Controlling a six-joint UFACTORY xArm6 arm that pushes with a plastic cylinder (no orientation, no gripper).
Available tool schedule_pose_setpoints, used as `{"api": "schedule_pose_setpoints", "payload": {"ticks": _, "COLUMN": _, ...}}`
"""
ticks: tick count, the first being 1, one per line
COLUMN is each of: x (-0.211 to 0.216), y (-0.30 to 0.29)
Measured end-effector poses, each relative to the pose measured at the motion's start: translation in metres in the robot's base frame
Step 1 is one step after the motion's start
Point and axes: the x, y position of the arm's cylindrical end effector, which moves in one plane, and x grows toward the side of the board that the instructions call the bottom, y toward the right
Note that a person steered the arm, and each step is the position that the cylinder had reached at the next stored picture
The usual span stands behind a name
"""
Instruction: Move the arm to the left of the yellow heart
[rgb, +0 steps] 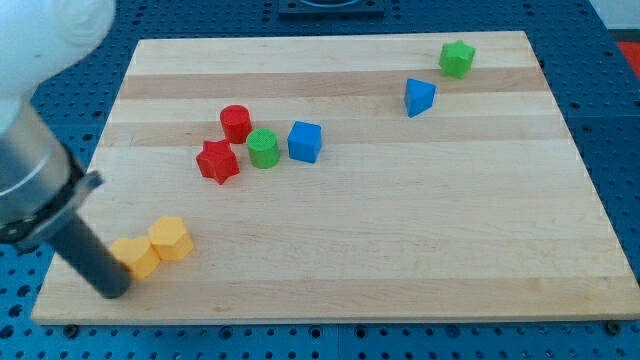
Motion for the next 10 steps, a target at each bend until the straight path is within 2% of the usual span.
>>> {"api": "schedule_pose_setpoints", "payload": {"ticks": 1, "x": -0.025, "y": 0.046}}
{"api": "schedule_pose_setpoints", "payload": {"ticks": 2, "x": -0.034, "y": 0.059}}
{"api": "schedule_pose_setpoints", "payload": {"ticks": 3, "x": -0.032, "y": 0.05}}
{"api": "schedule_pose_setpoints", "payload": {"ticks": 4, "x": -0.011, "y": 0.034}}
{"api": "schedule_pose_setpoints", "payload": {"ticks": 5, "x": 0.012, "y": -0.001}}
{"api": "schedule_pose_setpoints", "payload": {"ticks": 6, "x": 0.013, "y": -0.019}}
{"api": "schedule_pose_setpoints", "payload": {"ticks": 7, "x": -0.035, "y": -0.027}}
{"api": "schedule_pose_setpoints", "payload": {"ticks": 8, "x": -0.063, "y": -0.026}}
{"api": "schedule_pose_setpoints", "payload": {"ticks": 10, "x": -0.067, "y": -0.016}}
